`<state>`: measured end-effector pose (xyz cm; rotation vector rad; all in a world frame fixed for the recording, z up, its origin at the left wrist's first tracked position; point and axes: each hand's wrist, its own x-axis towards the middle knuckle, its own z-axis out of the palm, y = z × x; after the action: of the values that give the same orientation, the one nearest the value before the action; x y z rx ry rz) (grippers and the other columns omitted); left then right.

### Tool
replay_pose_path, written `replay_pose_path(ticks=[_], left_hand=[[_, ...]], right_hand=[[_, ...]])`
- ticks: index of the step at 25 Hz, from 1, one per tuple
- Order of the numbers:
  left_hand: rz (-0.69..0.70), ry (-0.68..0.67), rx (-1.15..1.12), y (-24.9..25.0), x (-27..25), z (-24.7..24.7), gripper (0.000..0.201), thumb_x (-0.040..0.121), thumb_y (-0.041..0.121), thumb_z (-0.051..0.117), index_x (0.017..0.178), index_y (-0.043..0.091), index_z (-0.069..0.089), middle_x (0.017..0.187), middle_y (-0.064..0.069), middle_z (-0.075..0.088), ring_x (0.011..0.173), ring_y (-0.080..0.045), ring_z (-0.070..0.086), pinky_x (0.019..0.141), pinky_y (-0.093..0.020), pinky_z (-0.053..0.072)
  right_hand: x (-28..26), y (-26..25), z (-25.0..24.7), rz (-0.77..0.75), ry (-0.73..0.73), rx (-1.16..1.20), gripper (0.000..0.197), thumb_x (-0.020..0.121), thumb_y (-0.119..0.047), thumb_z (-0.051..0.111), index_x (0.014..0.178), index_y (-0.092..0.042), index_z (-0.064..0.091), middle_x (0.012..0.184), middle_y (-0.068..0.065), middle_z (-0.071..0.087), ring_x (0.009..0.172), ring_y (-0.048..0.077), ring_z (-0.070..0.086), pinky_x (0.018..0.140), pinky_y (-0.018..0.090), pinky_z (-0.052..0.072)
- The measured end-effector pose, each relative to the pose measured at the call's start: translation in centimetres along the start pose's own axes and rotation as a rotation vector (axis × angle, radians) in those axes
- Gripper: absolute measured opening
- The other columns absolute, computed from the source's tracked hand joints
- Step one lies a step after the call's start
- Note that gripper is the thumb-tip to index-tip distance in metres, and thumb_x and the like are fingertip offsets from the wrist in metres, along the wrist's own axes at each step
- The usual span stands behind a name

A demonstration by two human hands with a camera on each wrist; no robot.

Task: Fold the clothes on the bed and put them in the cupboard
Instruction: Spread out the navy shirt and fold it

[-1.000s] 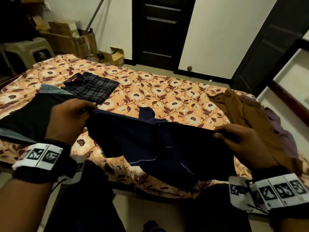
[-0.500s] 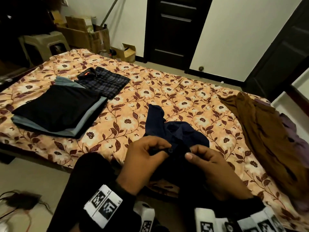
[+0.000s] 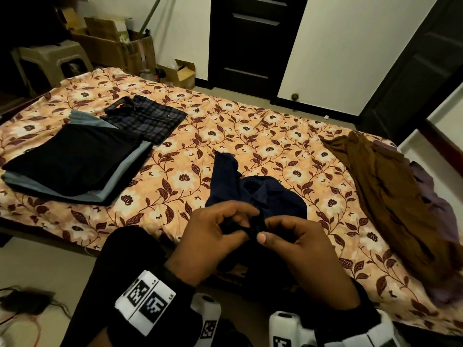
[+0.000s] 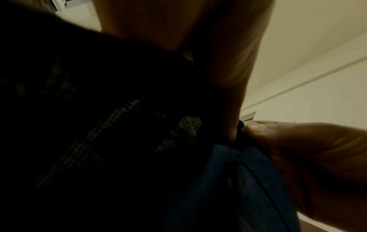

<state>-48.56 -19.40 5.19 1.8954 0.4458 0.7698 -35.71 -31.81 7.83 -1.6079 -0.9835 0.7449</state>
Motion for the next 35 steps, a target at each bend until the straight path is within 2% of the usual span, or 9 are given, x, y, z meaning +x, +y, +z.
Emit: replay_pose_path(ticks=[4, 8, 12, 19, 23, 27, 29, 33, 35], left_hand=[[0.008, -0.111, 0.037, 0.0, 0.4, -0.3, 0.07, 0.073, -0.006, 0.072, 0.127, 0.035, 0.059, 0.076, 0.008, 0.069, 0.076, -0.006, 0.067, 0.077, -0.013, 0.05], [-0.018, -0.028, 0.009, -0.6, 0.6, 0.2, 0.026, 0.071, -0.001, 0.071, 0.087, 0.018, 0.078, 0.071, 0.006, 0.072, 0.066, -0.007, 0.067, 0.065, -0.02, 0.054], [0.01, 0.102, 0.063, -0.9, 0.6, 1.2, 0.02, 0.067, 0.013, 0.07, 0.057, 0.026, 0.057, 0.055, 0.008, 0.058, 0.052, -0.005, 0.052, 0.053, -0.017, 0.042], [0.239, -0.094, 0.233, -2.0, 0.4, 2.6, 0.011, 0.08, 0.024, 0.063, 0.072, 0.021, 0.056, 0.07, 0.019, 0.049, 0.066, 0.007, 0.048, 0.064, -0.006, 0.034], [0.041, -0.374, 0.073, -0.3, 1.6, 2.5, 0.016, 0.089, 0.026, 0.069, 0.082, 0.012, 0.073, 0.07, 0.001, 0.069, 0.061, -0.009, 0.064, 0.056, -0.026, 0.052], [-0.12, 0.074, -0.129, -2.9, 10.5, 1.7, 0.024, 0.092, 0.02, 0.065, 0.076, 0.003, 0.07, 0.061, -0.013, 0.064, 0.048, -0.02, 0.057, 0.048, -0.026, 0.049], [-0.22, -0.047, -0.014, -6.8, 16.1, 3.2, 0.021, 0.092, 0.019, 0.065, 0.083, 0.0, 0.07, 0.069, -0.014, 0.067, 0.059, -0.021, 0.061, 0.058, -0.032, 0.051], [-0.389, -0.666, 0.613, -15.5, 21.7, 7.6, 0.03, 0.093, 0.024, 0.064, 0.118, 0.007, 0.066, 0.117, -0.012, 0.066, 0.109, -0.027, 0.061, 0.087, -0.028, 0.044], [-0.39, -0.902, 0.845, -18.0, 22.0, 8.9, 0.03, 0.093, 0.032, 0.063, 0.115, 0.01, 0.068, 0.118, -0.01, 0.065, 0.114, -0.031, 0.058, 0.094, -0.033, 0.042]], right_hand=[[0.0, 0.6, -0.4, -0.234, 0.023, -0.433, 0.004, 0.081, -0.028, 0.071, 0.083, -0.027, 0.068, 0.076, -0.013, 0.064, 0.079, 0.003, 0.06, 0.067, 0.007, 0.041], [0.1, 2.1, 0.3, -0.513, 0.122, -0.67, 0.024, 0.085, -0.03, 0.057, 0.093, -0.014, 0.072, 0.086, -0.006, 0.066, 0.077, 0.003, 0.06, 0.071, 0.011, 0.046], [0.0, 3.0, 1.1, -0.651, 0.281, -0.828, 0.026, 0.089, -0.02, 0.054, 0.101, -0.007, 0.072, 0.095, 0.004, 0.072, 0.084, 0.015, 0.068, 0.074, 0.027, 0.056], [0.5, 4.6, 1.3, -0.427, 0.448, -0.766, 0.022, 0.085, -0.024, 0.047, 0.09, -0.013, 0.065, 0.089, 0.001, 0.063, 0.078, 0.017, 0.059, 0.067, 0.02, 0.044], [0.7, 5.4, -1.3, -0.152, 0.585, -0.855, 0.013, 0.086, -0.015, 0.052, 0.093, -0.015, 0.062, 0.081, 0.004, 0.059, 0.072, 0.024, 0.056, 0.062, 0.031, 0.043], [0.8, 6.3, -4.8, 0.079, 0.654, -0.642, 0.013, 0.091, -0.013, 0.055, 0.1, -0.018, 0.063, 0.073, 0.001, 0.064, 0.068, 0.026, 0.062, 0.065, 0.036, 0.052], [0.8, 6.6, -5.6, 0.079, 0.699, -0.534, 0.011, 0.091, -0.011, 0.057, 0.097, -0.019, 0.063, 0.073, -0.006, 0.064, 0.069, 0.02, 0.063, 0.066, 0.037, 0.053], [1.1, 7.5, -7.3, 0.147, 0.823, 0.032, 0.009, 0.086, -0.013, 0.068, 0.091, -0.02, 0.065, 0.076, 0.0, 0.072, 0.079, 0.018, 0.07, 0.072, 0.035, 0.055], [1.3, 7.6, -7.5, 0.166, 0.818, 0.232, 0.021, 0.079, -0.006, 0.073, 0.093, -0.018, 0.064, 0.089, 0.001, 0.075, 0.089, 0.016, 0.071, 0.078, 0.033, 0.056]])
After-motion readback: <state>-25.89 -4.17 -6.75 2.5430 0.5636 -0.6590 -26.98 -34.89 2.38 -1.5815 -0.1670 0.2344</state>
